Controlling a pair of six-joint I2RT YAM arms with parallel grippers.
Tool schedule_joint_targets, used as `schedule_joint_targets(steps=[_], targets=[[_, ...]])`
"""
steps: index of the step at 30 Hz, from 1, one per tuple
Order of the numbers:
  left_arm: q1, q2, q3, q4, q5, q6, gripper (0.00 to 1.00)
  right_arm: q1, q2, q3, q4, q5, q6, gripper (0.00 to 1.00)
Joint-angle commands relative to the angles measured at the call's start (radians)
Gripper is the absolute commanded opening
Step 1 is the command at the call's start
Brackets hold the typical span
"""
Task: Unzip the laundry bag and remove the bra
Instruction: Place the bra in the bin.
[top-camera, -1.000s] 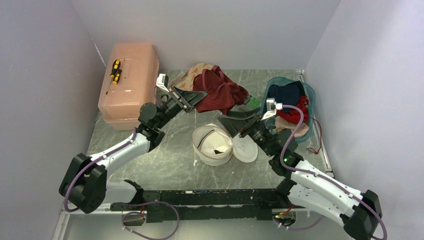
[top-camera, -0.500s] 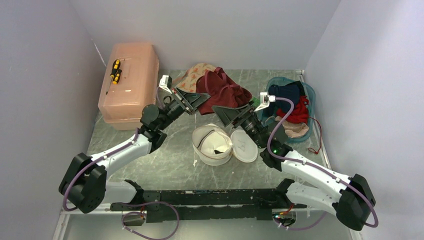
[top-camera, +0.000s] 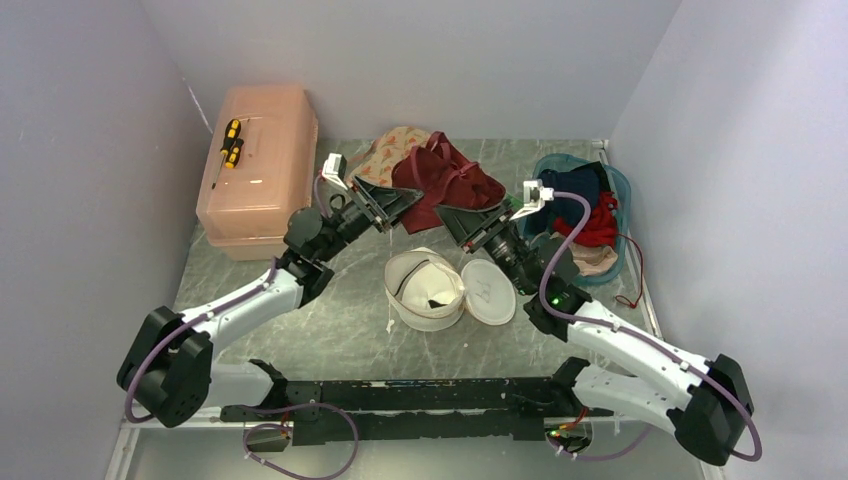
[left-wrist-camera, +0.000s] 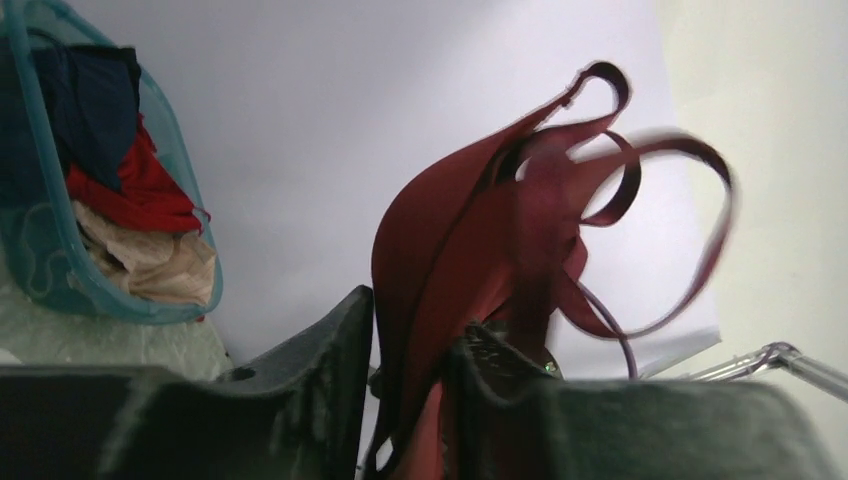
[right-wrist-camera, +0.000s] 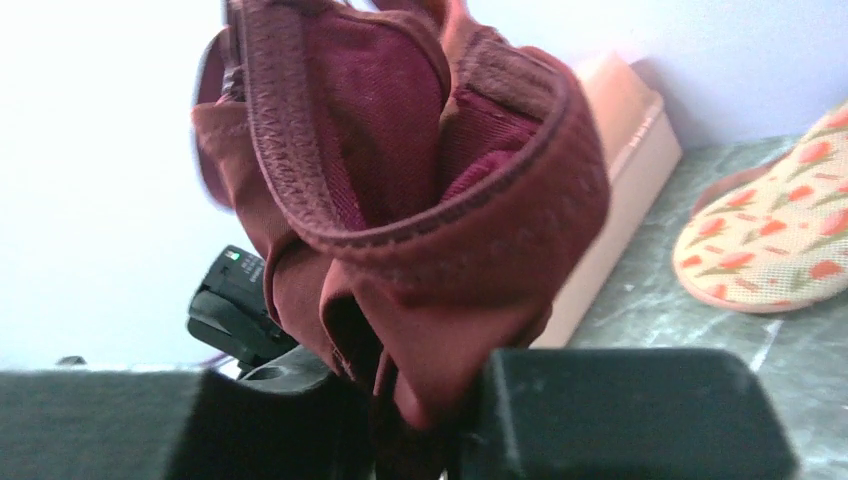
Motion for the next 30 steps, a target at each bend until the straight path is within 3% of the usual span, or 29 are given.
schedule_joint_targets(steps=[1,6,9,18,21,25,30], targets=[[-0.01,-0.062,-0.018,-0.107,-0.011,0.076,0.44,-0.001,-0.077,0.056,-0.101,0.054,-0.092,0.21],[-0.006,-0.196,-0.06,-0.307,-0.099,0.182,0.69,-0.003,-0.162,0.082,-0.29,0.121,-0.176,0.02],[-0.003,-0.269,-0.05,-0.474,-0.14,0.247,0.79,-0.005,-0.212,0.1,-0.393,0.177,-0.217,0.0],[-0.003,-0.419,0.011,-1.022,-0.247,0.453,0.83,-0.105,-0.241,0.289,-0.796,0.569,-0.266,0.0],[-0.003,-0.475,-0.038,-1.07,-0.295,0.453,0.83,-0.241,-0.207,0.3,-0.859,0.515,-0.194,0.0],[-0.003,-0.533,-0.097,-1.058,-0.297,0.431,0.82,-0.487,-0.12,0.264,-0.868,0.282,-0.039,0.0],[-0.003,-0.603,-0.132,-1.141,-0.29,0.425,0.81,-0.75,-0.061,0.17,-0.752,0.144,0.09,0.0]])
